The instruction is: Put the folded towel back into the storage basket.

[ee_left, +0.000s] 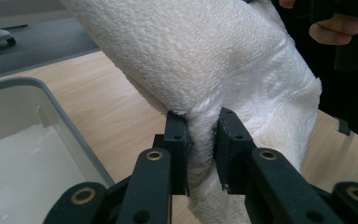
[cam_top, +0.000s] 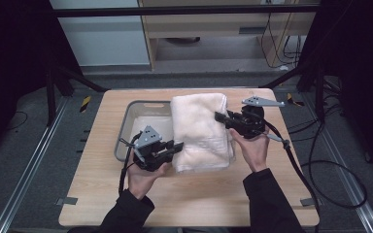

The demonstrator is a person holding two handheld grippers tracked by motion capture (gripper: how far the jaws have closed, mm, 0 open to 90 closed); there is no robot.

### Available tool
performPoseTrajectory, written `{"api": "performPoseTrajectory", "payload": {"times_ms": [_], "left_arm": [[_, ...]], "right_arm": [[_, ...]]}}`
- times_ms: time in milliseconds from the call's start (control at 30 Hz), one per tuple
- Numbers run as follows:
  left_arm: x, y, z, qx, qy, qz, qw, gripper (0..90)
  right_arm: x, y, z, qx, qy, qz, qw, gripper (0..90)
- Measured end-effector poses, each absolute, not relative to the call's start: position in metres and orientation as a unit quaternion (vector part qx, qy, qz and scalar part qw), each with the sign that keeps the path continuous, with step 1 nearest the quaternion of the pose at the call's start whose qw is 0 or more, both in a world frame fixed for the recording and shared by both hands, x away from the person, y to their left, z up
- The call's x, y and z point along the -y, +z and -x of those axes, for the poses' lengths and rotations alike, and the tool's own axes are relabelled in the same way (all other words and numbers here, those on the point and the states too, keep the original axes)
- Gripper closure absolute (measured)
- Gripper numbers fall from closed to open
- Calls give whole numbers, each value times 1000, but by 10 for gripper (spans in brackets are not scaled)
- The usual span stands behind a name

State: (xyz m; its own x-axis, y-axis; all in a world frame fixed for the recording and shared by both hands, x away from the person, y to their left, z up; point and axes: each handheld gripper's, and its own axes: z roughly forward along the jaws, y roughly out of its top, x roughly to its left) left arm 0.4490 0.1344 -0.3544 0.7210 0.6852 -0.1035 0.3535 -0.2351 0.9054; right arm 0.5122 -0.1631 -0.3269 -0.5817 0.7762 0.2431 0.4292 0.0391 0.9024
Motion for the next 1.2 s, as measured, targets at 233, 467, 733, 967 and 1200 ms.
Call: {"api": "performPoseTrajectory", "payload": {"times_ms": [233, 467, 733, 967, 1200], "left_arm": [[-142, -351, -449, -341, 166, -765, 520, 757], [-154, -347, -451, -348, 172, -763, 516, 757], [-169, -342, -454, -357, 172, -754, 524, 756], [-183, -340, -456, -361, 175, -751, 525, 756], [-196, -337, -457, -370, 177, -743, 529, 756]], "right_arm": [[152, -321, -515, -704, 547, -424, 163, 682], [142, -319, -519, -702, 550, -422, 160, 682], [124, -309, -524, -707, 548, -417, 165, 682], [112, -307, -527, -709, 550, -411, 163, 682], [97, -301, -531, -711, 550, -407, 163, 682]]}}
